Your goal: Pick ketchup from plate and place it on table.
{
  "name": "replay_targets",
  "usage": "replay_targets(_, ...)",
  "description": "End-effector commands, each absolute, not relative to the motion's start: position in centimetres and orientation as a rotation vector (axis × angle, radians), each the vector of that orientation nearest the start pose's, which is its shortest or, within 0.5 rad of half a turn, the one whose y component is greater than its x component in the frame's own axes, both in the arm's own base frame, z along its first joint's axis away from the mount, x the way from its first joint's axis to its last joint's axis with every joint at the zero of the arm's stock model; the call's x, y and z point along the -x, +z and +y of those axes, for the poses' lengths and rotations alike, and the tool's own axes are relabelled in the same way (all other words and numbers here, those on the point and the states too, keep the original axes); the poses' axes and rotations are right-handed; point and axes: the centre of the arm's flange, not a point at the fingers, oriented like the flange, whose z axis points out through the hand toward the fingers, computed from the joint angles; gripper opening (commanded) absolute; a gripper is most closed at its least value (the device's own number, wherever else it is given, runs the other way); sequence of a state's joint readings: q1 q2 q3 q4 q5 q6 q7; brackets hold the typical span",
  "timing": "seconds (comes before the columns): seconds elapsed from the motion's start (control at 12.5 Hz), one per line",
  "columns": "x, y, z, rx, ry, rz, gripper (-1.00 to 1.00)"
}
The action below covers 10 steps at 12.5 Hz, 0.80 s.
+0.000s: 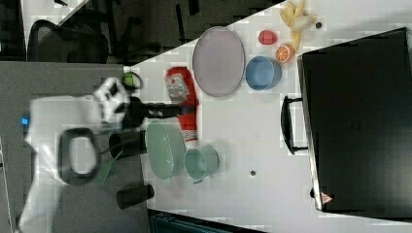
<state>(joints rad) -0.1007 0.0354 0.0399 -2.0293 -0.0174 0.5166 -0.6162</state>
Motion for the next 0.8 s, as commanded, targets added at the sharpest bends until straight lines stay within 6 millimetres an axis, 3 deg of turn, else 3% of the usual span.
replay_targets(0.08,-52.7,33.7,-4.7,3.092,0.129,0.409,0.25)
replay_targets(0.48,-50.1,24.8,-3.9,3.077,0.017,0.433,0.25)
replay_targets(0.8,-49.6,19.8,-3.5,3.079,0.026,0.427,0.25)
